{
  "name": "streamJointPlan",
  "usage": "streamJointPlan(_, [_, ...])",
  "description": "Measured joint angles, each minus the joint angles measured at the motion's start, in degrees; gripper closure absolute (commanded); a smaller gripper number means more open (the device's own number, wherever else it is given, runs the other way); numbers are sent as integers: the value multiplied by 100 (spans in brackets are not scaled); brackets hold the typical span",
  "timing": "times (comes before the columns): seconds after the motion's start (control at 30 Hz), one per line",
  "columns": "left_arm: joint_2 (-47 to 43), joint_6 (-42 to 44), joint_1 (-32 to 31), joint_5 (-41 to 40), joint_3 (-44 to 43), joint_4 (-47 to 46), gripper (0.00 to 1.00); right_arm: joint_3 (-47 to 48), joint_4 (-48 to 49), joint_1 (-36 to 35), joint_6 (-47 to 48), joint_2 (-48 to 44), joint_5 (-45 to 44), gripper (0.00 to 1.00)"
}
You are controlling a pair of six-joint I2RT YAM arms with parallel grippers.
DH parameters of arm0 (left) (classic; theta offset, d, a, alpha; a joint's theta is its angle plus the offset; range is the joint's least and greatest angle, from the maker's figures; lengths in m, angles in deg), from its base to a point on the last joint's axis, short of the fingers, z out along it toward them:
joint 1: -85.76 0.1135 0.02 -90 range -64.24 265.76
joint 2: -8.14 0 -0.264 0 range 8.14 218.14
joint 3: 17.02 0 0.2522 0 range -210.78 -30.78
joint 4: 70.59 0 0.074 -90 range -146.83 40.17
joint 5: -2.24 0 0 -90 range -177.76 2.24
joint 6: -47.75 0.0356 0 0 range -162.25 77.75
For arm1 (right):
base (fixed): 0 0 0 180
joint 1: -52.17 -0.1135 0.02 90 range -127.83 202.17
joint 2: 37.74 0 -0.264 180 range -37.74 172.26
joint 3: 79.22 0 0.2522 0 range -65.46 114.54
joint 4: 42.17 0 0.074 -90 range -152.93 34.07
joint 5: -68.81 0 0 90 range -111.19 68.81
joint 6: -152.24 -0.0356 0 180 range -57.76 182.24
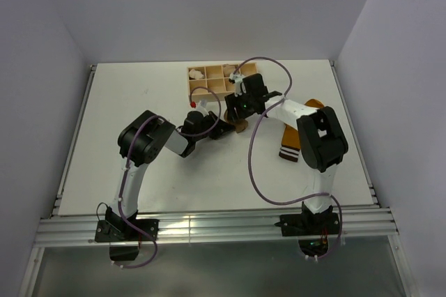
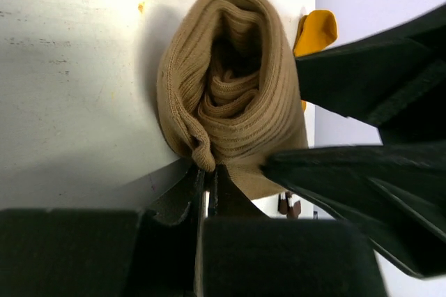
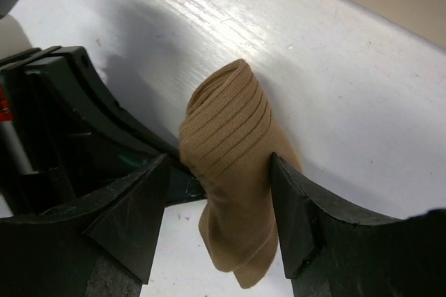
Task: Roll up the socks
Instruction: Roll the sock at the center of the board, then pick up the sock at the center of the board.
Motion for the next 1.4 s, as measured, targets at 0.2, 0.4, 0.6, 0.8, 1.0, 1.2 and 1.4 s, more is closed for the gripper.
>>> streamJointPlan(0.2, [-11, 42, 0, 0, 0, 13, 100, 11, 61, 4, -81, 146, -127, 34])
streamJointPlan(0.4, [-11, 46, 7, 0, 0, 17, 100, -87, 144, 9, -372, 48, -251, 34])
streamJointPlan(0.6, [-42, 96, 20, 9, 0, 68, 100, -221, 181, 216, -743, -671, -9, 34])
streamJointPlan(0.8, [-111, 199, 44, 81, 63, 120, 100, -181, 310, 577, -1021, -855, 258, 37])
streamJointPlan(1.0, [-177, 254, 101, 256, 205, 70, 100, -275, 518, 798, -1303, -459, 675, 41])
streamJointPlan(1.2, [-177, 282, 184, 538, 286, -26, 100, -579, 754, 820, -1473, -129, 1211, 41])
streamJointPlan(1.4, [-184, 361, 199, 590, 297, -24, 100, -654, 1102, 820, -1648, 122, 1635, 41])
